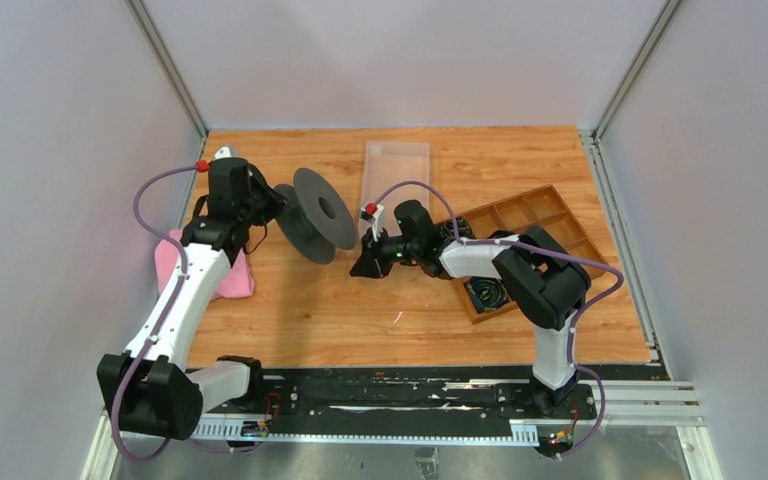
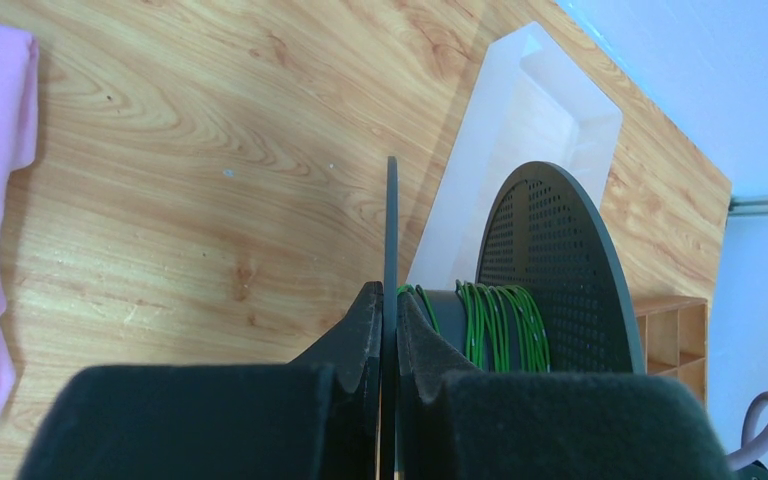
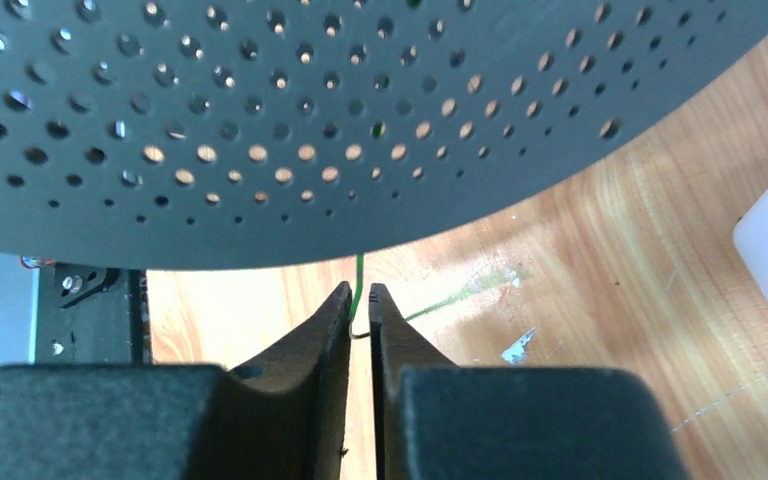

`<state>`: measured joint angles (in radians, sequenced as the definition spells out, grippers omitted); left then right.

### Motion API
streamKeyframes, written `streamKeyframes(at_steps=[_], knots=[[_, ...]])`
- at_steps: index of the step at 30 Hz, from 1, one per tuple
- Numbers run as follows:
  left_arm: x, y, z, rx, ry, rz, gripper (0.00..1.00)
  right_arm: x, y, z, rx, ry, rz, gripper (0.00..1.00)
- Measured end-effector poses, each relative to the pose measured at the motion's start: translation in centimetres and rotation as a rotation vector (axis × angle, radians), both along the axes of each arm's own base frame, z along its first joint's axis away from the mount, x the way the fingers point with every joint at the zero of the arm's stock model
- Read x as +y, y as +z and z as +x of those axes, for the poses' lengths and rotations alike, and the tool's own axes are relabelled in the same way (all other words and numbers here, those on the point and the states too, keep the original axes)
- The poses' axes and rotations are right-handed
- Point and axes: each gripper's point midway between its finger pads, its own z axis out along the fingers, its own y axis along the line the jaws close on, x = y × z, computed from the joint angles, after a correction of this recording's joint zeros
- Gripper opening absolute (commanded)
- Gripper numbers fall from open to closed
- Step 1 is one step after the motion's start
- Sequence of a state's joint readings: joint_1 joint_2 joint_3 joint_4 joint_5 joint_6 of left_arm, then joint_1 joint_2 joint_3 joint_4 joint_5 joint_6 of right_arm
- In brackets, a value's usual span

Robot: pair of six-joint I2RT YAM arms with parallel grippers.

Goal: Wrap the cables

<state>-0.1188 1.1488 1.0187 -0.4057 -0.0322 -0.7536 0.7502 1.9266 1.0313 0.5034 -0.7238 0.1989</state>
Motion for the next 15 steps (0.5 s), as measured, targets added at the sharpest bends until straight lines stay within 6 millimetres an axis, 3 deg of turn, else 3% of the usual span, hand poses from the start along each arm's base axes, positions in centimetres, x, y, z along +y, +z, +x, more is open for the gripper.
streamKeyframes(at_steps=[2, 9, 15], knots=[[0.2, 0.1, 0.0, -0.002, 0.007, -0.003, 0.0, 0.0, 0.0, -0.2, 0.007, 0.005, 0.002, 0.01], [0.7, 0.2, 0.0, -0.005, 0.021, 0.0, 0.0, -0.2, 0.1, -1.0, 0.037, 0.026, -0.01, 0.01], [1.2, 0.1, 0.1, -0.007, 0.029, 0.032, 0.0, 0.3, 2.0, -2.8, 0.055, 0.079, -0.01, 0.01]])
